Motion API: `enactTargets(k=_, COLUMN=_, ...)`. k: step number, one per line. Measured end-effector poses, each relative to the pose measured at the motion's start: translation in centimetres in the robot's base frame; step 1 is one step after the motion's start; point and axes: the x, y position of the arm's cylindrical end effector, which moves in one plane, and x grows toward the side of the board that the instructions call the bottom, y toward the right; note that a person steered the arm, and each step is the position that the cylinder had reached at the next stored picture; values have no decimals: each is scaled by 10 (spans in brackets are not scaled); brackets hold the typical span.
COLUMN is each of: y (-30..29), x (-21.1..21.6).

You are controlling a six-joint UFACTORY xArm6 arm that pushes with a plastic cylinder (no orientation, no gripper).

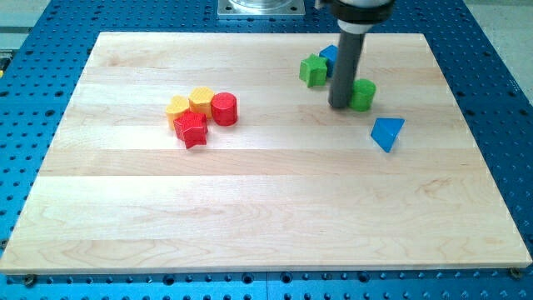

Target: Move triangle at bottom right corner

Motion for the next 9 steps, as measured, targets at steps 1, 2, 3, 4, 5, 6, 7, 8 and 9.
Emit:
enactTargets(k=1, y=-9, x=16)
enactTargets(k=2, y=36, x=36)
enactTargets(k=3, y=71, x=53)
enactTargets(k=4, y=62, x=110)
enactTargets(k=5, y=56, x=103)
enactTargets(k=6, y=-23, x=86)
enactTargets(k=7, y=-7, x=132)
enactTargets(k=8, y=26, x=126)
enactTargets(k=9, y=40, x=104)
